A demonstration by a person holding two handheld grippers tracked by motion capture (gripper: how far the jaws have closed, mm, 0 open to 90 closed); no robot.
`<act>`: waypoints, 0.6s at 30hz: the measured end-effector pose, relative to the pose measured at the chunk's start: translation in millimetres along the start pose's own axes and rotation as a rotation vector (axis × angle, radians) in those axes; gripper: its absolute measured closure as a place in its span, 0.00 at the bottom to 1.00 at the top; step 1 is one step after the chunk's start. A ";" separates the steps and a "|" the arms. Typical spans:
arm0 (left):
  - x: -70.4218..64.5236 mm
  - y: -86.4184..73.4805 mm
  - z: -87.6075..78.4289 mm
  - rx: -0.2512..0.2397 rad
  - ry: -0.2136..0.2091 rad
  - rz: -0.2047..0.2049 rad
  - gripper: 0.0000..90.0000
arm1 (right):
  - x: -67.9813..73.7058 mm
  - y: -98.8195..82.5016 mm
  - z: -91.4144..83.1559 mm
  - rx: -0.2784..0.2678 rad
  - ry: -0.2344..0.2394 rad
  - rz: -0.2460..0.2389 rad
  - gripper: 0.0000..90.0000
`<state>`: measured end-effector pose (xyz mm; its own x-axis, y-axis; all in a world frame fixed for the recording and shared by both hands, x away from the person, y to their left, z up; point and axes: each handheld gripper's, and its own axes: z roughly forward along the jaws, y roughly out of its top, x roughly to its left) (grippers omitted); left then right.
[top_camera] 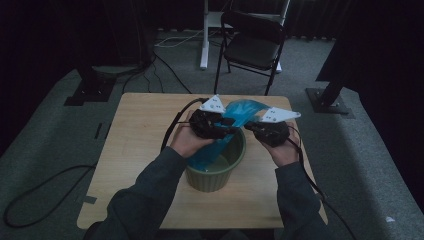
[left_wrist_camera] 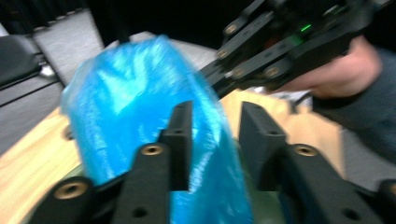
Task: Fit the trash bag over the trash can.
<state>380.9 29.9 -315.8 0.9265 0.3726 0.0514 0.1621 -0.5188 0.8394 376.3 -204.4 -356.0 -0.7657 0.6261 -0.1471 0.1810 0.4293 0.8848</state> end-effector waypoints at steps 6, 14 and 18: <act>-2.8 -1.0 1.5 0.023 0.053 0.029 0.98 | 1.6 -0.6 -2.1 -0.007 0.005 0.001 1.00; 0.0 -2.6 -3.0 0.001 0.064 0.011 1.00 | 1.5 -1.3 -2.9 -0.005 0.003 0.003 1.00; 3.4 -6.8 -10.1 -0.006 0.080 0.000 1.00 | -0.2 -4.9 -3.9 -0.003 -0.001 0.008 1.00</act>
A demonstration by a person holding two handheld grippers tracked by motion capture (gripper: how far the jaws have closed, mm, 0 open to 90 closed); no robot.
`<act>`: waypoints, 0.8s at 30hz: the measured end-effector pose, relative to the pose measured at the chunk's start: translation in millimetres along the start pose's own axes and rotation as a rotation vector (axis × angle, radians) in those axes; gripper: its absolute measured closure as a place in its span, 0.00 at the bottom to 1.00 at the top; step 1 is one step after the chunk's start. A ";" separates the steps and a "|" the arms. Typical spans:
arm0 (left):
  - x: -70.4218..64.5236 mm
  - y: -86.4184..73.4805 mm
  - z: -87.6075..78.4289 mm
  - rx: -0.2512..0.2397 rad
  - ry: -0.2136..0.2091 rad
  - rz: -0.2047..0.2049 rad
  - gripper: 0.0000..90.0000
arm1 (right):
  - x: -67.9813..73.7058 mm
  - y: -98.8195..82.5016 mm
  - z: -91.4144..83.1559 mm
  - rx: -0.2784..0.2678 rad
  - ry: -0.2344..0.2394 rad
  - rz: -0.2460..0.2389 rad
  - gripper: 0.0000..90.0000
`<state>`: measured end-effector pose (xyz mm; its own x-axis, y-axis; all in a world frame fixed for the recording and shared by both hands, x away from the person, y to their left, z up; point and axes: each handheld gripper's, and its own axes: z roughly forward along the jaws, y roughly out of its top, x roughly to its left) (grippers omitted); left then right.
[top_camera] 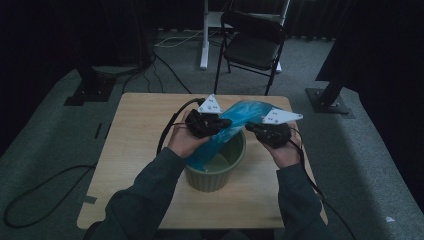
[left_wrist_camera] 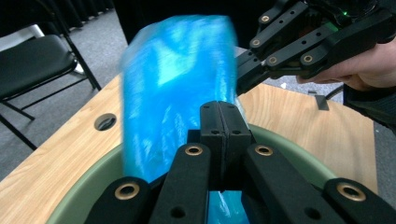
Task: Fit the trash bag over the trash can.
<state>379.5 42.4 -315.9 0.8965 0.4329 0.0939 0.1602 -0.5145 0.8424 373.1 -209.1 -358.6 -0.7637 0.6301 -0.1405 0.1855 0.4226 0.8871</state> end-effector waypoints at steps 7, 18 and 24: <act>11.4 -11.6 -13.0 -0.019 0.022 -0.044 1.00 | -3.3 -8.1 -2.7 0.007 -0.007 0.015 1.00; 22.5 -31.6 -30.9 -0.012 0.051 -0.067 1.00 | -8.1 -18.5 -8.2 0.019 -0.024 0.035 1.00; 26.2 -42.6 -38.7 0.006 0.067 -0.073 1.00 | -11.8 -26.0 -11.0 0.031 -0.038 0.052 1.00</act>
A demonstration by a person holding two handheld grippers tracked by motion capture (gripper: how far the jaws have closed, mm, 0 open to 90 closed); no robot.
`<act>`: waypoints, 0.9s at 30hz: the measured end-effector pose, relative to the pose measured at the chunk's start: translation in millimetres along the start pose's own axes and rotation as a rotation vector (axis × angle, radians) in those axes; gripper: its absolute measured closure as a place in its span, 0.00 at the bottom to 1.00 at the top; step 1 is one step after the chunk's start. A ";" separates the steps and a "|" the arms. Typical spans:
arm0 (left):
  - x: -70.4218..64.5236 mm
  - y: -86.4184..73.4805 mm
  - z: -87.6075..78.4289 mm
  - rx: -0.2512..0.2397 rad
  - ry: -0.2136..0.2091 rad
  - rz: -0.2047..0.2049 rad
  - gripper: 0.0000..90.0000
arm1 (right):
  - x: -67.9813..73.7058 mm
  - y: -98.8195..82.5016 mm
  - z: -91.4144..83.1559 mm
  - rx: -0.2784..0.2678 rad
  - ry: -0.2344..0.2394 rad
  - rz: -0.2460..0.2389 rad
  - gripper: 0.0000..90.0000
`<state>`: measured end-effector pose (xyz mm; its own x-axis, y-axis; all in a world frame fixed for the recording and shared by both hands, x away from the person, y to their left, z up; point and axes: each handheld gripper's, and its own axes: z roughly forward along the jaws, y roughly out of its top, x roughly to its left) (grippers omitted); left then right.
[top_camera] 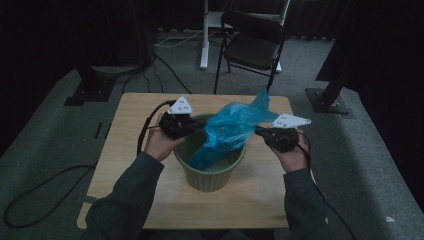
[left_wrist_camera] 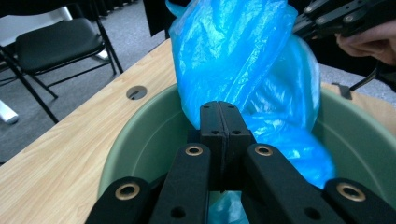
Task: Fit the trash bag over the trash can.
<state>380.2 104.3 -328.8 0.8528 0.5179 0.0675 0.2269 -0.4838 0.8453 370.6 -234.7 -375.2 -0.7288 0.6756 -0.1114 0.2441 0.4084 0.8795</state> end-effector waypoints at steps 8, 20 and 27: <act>8.0 -12.8 -6.8 0.018 0.029 -0.019 1.00 | -7.0 -9.8 -4.9 0.014 -0.022 0.024 1.00; -4.5 -0.6 -5.1 -0.027 -0.001 0.049 0.66 | -3.2 -4.5 -5.0 -0.006 -0.009 0.008 1.00; -12.9 20.3 6.7 -0.043 -0.003 0.061 0.55 | 3.8 3.5 1.0 -0.014 0.010 -0.012 1.00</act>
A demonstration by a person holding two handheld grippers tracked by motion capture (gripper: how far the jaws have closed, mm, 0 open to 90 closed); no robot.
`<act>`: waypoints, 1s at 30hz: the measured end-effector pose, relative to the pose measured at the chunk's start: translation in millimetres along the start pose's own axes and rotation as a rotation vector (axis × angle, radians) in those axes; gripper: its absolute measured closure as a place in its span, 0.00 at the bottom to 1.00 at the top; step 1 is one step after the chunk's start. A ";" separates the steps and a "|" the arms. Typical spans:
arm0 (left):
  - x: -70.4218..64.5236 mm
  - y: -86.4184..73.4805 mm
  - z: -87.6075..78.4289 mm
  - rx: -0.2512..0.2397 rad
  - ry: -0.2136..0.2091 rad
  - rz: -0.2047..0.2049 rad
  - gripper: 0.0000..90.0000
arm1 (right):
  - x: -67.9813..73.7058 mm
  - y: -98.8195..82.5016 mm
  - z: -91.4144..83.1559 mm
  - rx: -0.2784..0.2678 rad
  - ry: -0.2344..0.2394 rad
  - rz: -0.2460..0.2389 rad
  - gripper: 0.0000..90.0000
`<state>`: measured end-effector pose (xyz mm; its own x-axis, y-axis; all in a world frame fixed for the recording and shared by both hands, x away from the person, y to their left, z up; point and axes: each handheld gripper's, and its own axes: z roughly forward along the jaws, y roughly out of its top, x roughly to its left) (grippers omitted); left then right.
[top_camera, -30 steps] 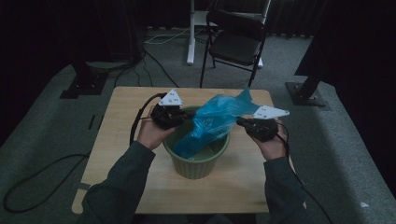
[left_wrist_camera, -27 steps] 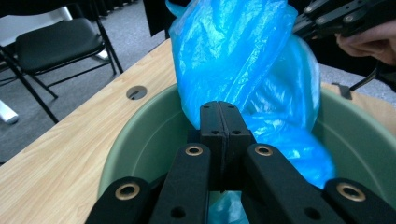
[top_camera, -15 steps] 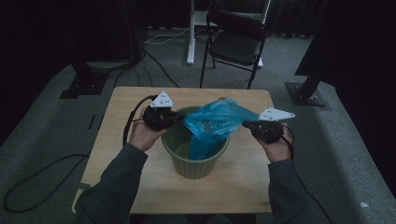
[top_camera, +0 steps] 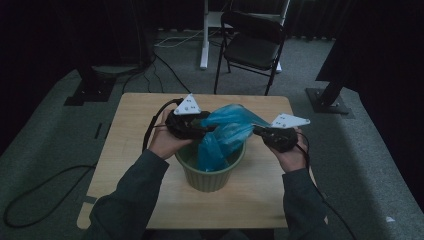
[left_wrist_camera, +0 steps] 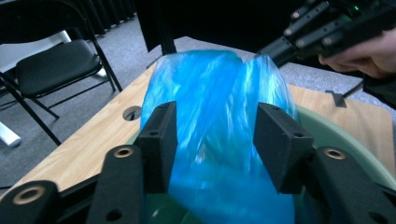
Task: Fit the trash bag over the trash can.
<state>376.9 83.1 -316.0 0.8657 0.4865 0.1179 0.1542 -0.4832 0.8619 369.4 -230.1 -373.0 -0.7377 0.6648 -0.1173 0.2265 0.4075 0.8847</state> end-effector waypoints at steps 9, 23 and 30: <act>7.5 2.9 28.8 0.096 0.034 -0.021 0.77 | 1.0 0.5 1.8 0.005 0.009 -0.009 1.00; 1.8 -11.3 18.7 0.134 0.011 0.022 0.99 | -3.9 -4.1 -16.0 -0.018 0.015 0.005 0.77; -0.2 -21.6 12.8 0.133 0.001 0.025 0.99 | -3.7 3.7 -21.4 -0.066 0.021 0.019 0.70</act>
<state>379.5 84.1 -341.0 0.8696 0.4738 0.1387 0.1947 -0.5873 0.7856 359.4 -244.4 -359.6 -0.7470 0.6585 -0.0914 0.1989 0.3525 0.9144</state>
